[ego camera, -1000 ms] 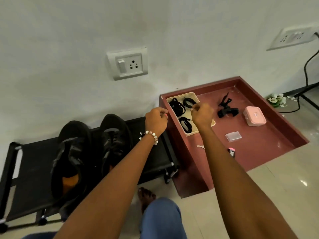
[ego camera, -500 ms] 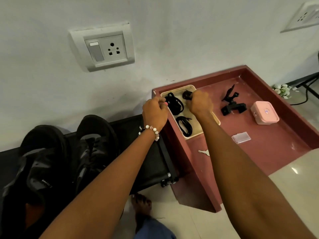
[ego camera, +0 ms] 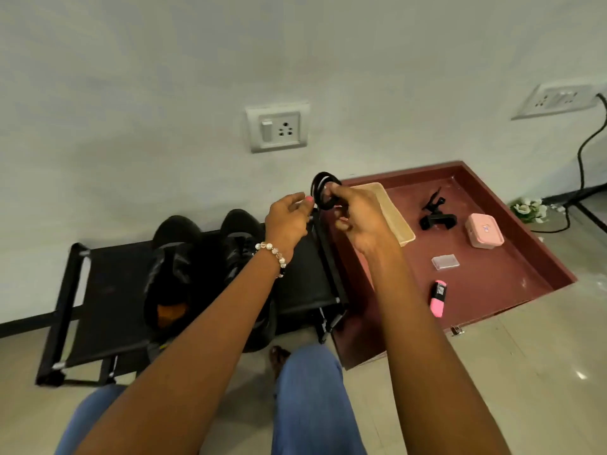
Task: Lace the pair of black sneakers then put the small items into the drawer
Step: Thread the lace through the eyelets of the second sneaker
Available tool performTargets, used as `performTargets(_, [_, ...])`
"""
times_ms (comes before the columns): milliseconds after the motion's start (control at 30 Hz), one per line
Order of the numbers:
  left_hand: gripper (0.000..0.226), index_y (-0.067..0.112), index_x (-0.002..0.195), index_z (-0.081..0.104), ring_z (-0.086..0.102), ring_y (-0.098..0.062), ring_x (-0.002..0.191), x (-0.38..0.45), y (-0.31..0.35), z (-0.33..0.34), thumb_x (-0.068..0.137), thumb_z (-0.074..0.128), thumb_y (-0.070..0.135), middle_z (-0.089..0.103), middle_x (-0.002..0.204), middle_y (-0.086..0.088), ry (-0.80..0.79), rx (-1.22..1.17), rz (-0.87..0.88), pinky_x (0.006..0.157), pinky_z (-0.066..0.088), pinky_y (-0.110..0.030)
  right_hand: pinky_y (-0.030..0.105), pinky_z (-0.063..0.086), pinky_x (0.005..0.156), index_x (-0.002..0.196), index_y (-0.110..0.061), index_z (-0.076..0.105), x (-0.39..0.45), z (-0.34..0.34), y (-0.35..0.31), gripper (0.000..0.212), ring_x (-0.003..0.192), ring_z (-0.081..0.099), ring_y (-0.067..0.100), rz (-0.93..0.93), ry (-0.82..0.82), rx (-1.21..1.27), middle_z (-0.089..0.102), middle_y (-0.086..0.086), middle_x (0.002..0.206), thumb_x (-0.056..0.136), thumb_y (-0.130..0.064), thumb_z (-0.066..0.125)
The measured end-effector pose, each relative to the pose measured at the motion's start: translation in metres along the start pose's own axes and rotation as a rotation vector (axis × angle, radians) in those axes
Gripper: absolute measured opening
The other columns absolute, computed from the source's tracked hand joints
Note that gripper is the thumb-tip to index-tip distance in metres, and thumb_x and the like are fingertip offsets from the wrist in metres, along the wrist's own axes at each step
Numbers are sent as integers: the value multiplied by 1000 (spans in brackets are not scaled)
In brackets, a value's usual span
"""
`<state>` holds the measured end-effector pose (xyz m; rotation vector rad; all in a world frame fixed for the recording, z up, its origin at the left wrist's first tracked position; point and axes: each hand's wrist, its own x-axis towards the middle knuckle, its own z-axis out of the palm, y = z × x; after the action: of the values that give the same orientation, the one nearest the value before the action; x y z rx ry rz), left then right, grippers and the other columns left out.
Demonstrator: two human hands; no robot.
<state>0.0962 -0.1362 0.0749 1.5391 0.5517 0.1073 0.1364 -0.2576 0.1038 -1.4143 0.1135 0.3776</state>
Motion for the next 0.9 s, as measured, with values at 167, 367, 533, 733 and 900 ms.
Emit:
performTargets(167, [26,8,106,68,72,-22,84,-60,12,-69,97,56,30,74,91,-5,-73,-389,-143,77,58,-35,23,33,48,82,-9,67,-65,53,9,19,55,50,11,79,-232,102,66,2,73,96,-13,55])
performTargets(367, [5,7,92,68,68,-14,61,-116,-3,-151,90,65,12,72,80,-7,87,-463,-146,64,58,-26,20,36,44,88,-13,70,-115,112,41,17,53,51,9,50,-333,-73,66,1,71,97,-9,56])
performTargets(533, [10,9,88,69,64,-13,62,-140,-18,-191,87,70,19,70,78,-5,135,-499,-164,62,57,-26,24,47,52,88,-10,69,-142,141,64,11,59,56,14,73,-302,-2,66,6,77,95,-12,61])
performTargets(733, [4,10,88,63,65,-16,60,-139,-28,-213,91,63,9,69,77,-8,305,-419,-220,58,57,-28,40,57,83,99,-4,68,-140,153,78,16,84,69,24,167,-48,61,70,10,85,99,-7,52])
performTargets(900, [24,12,107,55,64,-23,66,-127,-37,-222,90,52,-6,64,92,-15,331,-412,-319,61,58,-33,29,46,59,103,-5,62,-113,146,75,23,54,50,16,313,-21,525,56,5,67,100,-2,39])
